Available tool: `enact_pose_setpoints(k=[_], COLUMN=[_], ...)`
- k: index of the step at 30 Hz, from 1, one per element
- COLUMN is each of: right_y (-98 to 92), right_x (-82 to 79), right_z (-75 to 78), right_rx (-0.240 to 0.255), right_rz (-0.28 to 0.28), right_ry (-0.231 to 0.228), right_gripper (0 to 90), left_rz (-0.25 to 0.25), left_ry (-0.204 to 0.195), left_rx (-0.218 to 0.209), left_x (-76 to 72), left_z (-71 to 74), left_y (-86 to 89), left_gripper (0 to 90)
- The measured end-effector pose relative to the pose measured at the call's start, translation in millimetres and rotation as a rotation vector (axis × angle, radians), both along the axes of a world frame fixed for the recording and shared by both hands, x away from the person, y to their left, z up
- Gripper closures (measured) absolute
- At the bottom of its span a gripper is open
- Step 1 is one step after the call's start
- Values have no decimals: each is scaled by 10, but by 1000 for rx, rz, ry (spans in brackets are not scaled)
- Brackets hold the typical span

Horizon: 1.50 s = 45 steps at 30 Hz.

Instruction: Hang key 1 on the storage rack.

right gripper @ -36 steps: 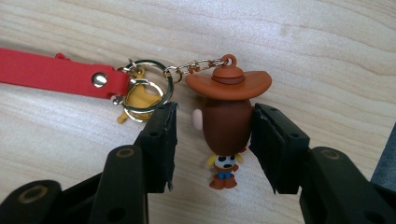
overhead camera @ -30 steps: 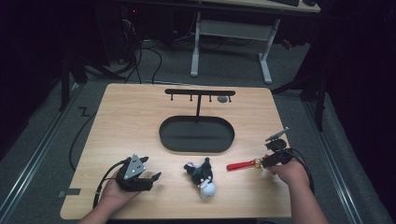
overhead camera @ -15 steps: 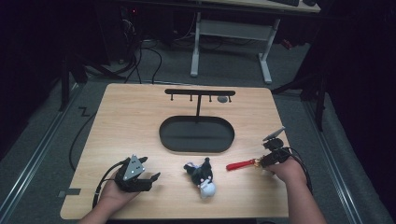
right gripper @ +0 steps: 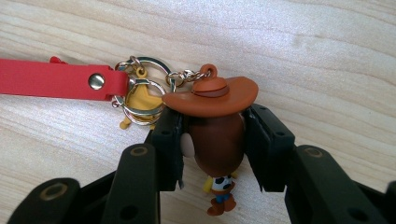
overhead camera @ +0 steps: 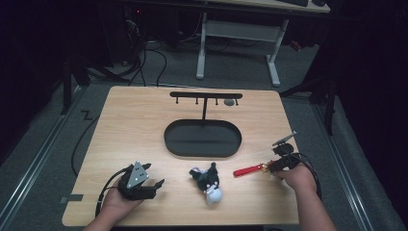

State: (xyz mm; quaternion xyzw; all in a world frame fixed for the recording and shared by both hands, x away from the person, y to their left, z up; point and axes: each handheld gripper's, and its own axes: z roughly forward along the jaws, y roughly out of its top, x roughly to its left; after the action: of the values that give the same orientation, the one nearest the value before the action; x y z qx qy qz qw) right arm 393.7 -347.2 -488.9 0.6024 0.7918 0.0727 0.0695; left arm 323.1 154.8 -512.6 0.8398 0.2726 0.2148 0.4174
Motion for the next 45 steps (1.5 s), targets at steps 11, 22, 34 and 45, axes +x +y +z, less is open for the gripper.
enact_pose_setpoints(k=[11,22,34,45], right_y=[92,281,451,461], right_x=[-16,-153,-228,-297], right_z=[111,544,949,1295], right_rx=[-50,28,47,56], right_rz=[36,113,157,153], right_ry=[28,20,-9,-14], right_gripper=[612,645,647,647], left_rz=[-4,-14,9,-3], left_ry=[-2,-3,-14,-20], left_rx=[-8,-12,-31,-20], left_x=[26,65,43,69], left_z=[7,11,53,39], left_y=[-6,-25,45,28], left_gripper=[259,258,260,260])
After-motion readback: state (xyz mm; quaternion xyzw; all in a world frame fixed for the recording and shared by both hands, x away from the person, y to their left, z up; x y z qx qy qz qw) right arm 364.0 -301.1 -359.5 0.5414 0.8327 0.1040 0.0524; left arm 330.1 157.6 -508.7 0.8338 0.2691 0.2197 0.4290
